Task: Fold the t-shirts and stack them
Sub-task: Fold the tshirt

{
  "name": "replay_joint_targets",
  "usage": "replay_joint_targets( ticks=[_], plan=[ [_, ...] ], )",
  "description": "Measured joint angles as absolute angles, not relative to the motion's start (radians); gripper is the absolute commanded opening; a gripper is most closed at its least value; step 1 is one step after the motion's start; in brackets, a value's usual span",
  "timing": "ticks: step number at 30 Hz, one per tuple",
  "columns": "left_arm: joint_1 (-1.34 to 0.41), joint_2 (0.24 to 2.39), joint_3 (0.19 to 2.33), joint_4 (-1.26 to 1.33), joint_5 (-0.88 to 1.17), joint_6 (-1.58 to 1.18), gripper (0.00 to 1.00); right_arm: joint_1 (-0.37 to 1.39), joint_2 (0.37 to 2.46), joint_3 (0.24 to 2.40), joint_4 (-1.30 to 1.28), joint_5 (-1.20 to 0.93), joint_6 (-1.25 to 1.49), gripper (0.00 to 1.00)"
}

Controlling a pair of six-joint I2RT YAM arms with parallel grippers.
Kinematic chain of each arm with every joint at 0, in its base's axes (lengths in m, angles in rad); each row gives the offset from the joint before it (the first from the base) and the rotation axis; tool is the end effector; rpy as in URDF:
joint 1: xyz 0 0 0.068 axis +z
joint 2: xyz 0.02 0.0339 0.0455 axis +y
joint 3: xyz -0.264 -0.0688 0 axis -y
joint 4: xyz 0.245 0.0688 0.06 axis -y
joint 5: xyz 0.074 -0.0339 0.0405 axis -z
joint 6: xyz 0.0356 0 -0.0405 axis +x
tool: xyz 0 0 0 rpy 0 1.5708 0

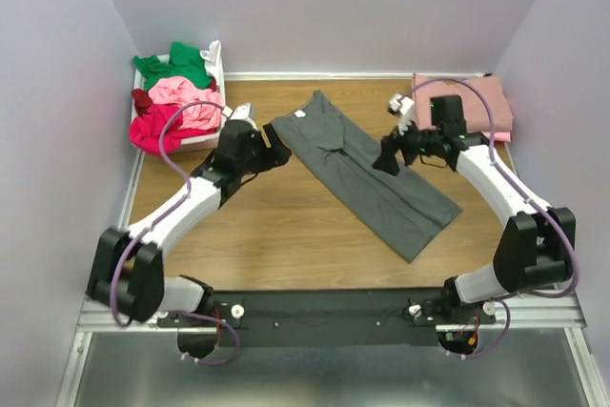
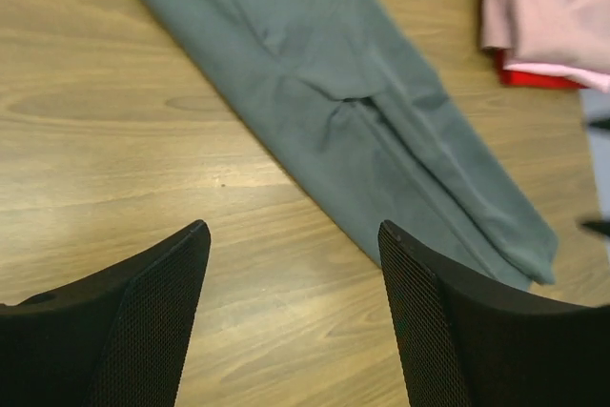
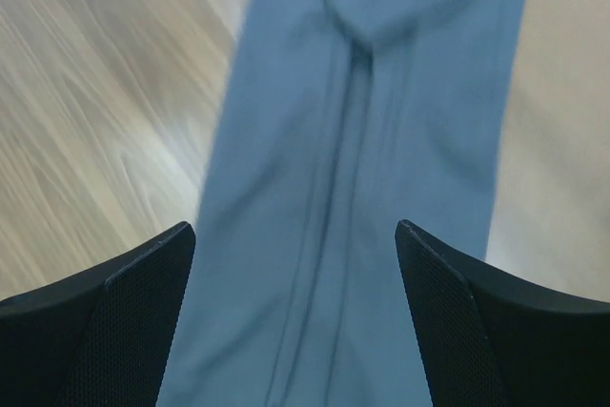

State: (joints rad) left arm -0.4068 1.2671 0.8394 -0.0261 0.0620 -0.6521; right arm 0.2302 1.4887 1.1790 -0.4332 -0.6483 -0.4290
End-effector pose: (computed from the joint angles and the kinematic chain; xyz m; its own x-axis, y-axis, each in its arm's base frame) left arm 0.2630 -0.1157 0.2704 -0.5907 -0.4050 -0.6979 0.1102 0.8163 -0.5670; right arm 0.3119 0.0952 0.2898 -0.3431 -0.4210 -0.8397 -0.8331 0.5493 0.0651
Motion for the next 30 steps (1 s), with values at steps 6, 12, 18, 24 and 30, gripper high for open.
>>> replay_joint_targets(
  ticks=[6,12,18,24,30],
  plan=[
    [-0.407,1.643,1.14,-0.189,-0.05,-0.796,0.55,0.015,1.458,1.012,-0.471,-0.748,-0.445,0.92],
    [-0.403,1.916,1.38,-0.297,-0.099,-0.852,0.5,0.007,1.44,1.012,-0.464,-0.826,-0.451,0.92],
    [-0.403,2.038,1.46,-0.393,-0.113,-0.866,0.5,0.007,1.439,1.012,-0.465,-0.854,-0.454,0.92],
    [-0.401,2.12,1.576,-0.424,-0.12,-0.861,0.51,0.006,1.438,1.012,-0.465,-0.863,-0.454,0.92],
    [-0.398,2.143,1.599,-0.44,-0.12,-0.86,0.51,0.006,1.436,1.012,-0.465,-0.863,-0.454,0.92]
  ],
)
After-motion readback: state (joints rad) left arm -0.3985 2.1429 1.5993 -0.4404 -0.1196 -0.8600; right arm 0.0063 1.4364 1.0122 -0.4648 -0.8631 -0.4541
